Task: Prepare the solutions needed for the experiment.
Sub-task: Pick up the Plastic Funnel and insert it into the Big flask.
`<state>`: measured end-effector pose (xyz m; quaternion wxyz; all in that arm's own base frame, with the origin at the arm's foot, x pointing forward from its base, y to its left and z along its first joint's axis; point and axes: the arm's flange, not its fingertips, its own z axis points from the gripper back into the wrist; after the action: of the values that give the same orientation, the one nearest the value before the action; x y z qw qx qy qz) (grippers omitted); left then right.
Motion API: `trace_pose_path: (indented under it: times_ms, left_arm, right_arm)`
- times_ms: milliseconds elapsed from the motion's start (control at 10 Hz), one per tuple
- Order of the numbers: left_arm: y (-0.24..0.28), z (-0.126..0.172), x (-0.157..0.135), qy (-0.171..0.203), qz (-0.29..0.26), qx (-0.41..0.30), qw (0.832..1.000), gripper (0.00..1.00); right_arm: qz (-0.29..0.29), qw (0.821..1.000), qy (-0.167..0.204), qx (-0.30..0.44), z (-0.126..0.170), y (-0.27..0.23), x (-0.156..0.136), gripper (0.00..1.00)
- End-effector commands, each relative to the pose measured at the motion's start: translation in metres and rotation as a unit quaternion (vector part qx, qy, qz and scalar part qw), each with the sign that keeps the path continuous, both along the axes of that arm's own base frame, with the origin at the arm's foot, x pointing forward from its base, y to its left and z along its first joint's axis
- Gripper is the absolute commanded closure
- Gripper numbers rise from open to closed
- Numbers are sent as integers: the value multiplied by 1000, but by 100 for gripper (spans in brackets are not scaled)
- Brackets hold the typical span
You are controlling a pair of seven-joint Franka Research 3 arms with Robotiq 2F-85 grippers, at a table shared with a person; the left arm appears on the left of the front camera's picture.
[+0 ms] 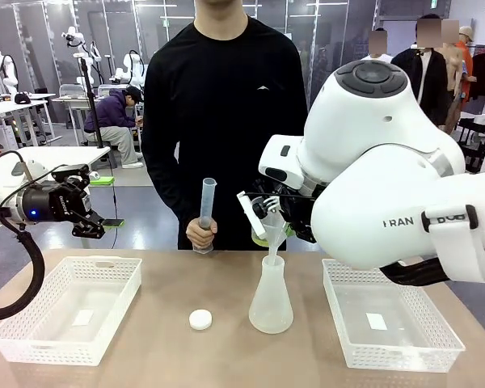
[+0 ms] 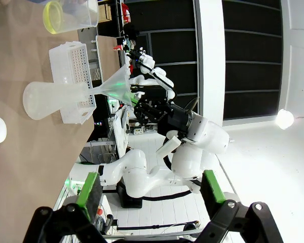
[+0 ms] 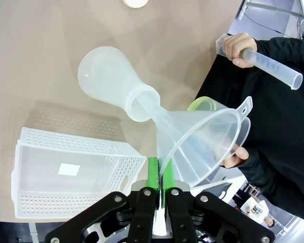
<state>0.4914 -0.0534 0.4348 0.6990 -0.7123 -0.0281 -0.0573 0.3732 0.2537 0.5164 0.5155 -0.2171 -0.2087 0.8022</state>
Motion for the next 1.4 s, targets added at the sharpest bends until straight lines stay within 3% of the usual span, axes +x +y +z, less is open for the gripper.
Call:
trace_pose_path:
  times_ms: [0,1300]
  left_arm:
    - [0,1,0,-1,0,-1,1000,0]
    - [0,1,0,-1,0,-1,1000,0]
  right_arm:
    - [-7,1000,-12,9,-11,2,1,96]
    - [1,1000,-15,-14,-40,1,0,96]
